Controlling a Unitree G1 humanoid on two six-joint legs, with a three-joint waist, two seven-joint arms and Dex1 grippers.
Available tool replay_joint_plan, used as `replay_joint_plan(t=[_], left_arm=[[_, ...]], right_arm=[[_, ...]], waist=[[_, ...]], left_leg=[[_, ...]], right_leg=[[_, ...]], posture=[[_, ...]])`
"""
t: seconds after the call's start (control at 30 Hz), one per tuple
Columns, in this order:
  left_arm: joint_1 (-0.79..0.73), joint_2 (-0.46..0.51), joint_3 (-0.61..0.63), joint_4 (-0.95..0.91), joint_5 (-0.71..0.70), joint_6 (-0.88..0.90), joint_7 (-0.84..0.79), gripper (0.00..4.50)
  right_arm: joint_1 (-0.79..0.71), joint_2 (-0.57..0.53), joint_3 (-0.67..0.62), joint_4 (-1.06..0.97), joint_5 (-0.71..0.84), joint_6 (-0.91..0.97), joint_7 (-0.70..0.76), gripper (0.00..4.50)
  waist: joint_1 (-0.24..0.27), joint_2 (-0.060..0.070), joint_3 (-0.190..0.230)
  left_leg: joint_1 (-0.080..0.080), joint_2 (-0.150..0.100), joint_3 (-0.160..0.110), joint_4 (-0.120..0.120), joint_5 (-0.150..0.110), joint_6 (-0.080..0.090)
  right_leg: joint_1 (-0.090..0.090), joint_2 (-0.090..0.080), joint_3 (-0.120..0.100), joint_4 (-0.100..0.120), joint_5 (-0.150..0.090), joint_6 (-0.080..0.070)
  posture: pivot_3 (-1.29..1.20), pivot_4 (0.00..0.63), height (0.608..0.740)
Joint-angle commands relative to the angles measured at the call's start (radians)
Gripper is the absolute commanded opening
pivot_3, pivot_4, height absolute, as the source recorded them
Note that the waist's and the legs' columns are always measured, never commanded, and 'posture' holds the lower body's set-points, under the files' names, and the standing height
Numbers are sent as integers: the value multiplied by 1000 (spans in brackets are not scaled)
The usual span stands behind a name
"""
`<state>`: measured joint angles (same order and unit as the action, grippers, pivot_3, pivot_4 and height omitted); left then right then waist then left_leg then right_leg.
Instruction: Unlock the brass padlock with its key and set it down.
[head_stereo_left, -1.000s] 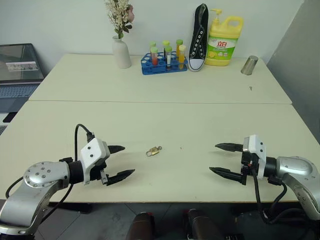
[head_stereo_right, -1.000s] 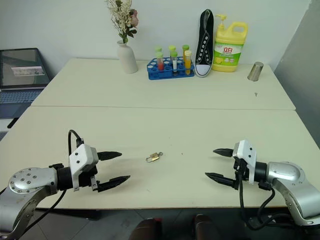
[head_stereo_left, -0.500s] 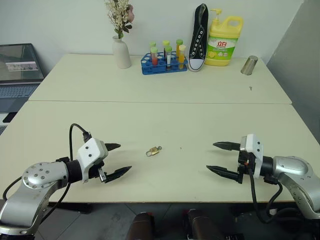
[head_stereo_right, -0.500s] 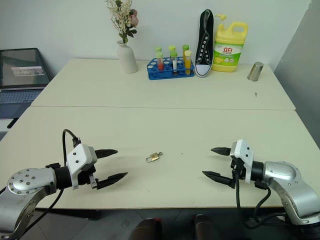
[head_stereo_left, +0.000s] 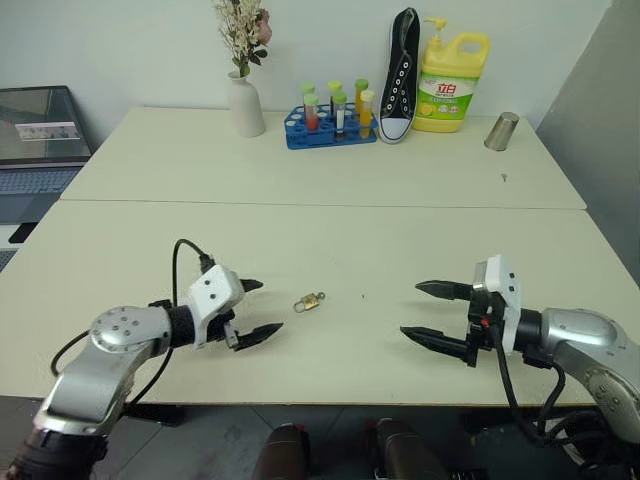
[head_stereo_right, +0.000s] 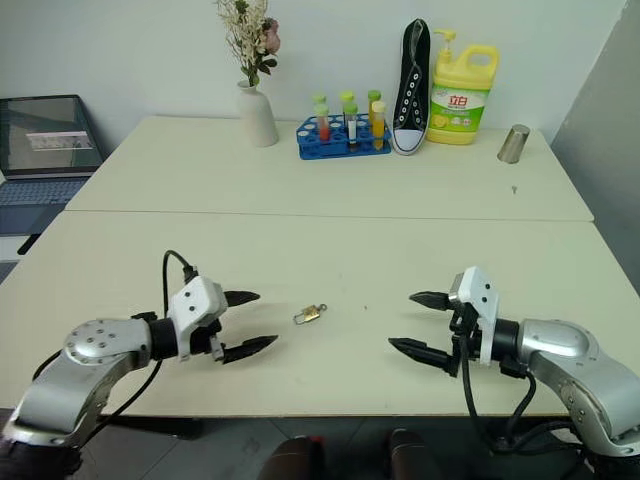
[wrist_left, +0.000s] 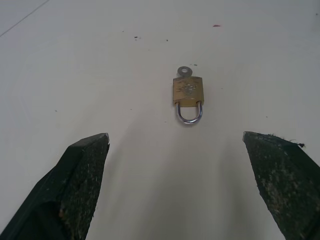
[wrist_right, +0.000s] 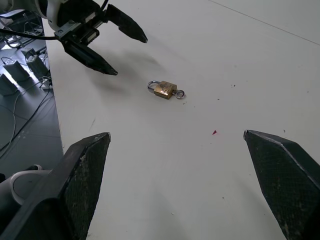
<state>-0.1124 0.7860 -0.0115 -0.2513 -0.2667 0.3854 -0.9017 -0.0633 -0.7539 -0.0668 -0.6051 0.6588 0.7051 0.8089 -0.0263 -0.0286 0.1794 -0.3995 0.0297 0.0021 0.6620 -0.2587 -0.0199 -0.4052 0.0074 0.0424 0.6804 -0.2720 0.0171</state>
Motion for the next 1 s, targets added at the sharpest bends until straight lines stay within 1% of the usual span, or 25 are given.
replay_joint_plan(t=[0.03, 0.2, 0.47, 0.73, 0.87, 1.0], left_arm=[[-85, -40, -60, 63, 45, -17, 13, 4500], [-156, -90, -116, 137, 85, -35, 13, 4500], [-211, -160, -197, 209, 143, -31, 23, 4500], [-224, -167, -234, 222, 171, 17, 1, 4500], [-222, -156, -242, 218, 174, 31, -17, 3655], [-218, -151, -246, 213, 178, 37, -31, 2248]], right_arm=[[-16, -5, 3, -51, -1, 22, -41, 4470], [-27, 3, 24, -74, -3, 44, -78, 4470], [-19, 16, 39, -114, 6, 62, -115, 4470], [-9, 18, 42, -135, 7, 66, -132, 4470], [-9, 16, 40, -138, 9, 64, -135, 4500], [-13, 15, 42, -137, 8, 62, -135, 4500]], waist=[[0, 0, 0], [-1, 0, 0], [-1, 0, 0], [0, -1, -1], [0, -1, -1], [0, -1, -2]], left_leg=[[0, 0, 0, 0, 0, 0], [-1, 0, 0, 0, 0, 0], [-1, -1, 0, 0, 0, 0], [0, -1, 0, 0, 0, 0], [0, -1, 0, 1, 0, 0], [0, -1, 0, 1, 0, 0]], right_leg=[[0, 0, 0, 0, 0, 0], [0, 1, 0, 0, 0, 0], [0, 1, 0, 0, 0, 0], [0, 1, 0, 0, 0, 1], [1, 1, 0, 0, 0, 1], [1, 2, 0, 0, 1, 1]], posture=[[0, 150, 740], [0, 150, 740], [0, 150, 740], [0, 150, 740], [0, 150, 740], [0, 150, 740]])
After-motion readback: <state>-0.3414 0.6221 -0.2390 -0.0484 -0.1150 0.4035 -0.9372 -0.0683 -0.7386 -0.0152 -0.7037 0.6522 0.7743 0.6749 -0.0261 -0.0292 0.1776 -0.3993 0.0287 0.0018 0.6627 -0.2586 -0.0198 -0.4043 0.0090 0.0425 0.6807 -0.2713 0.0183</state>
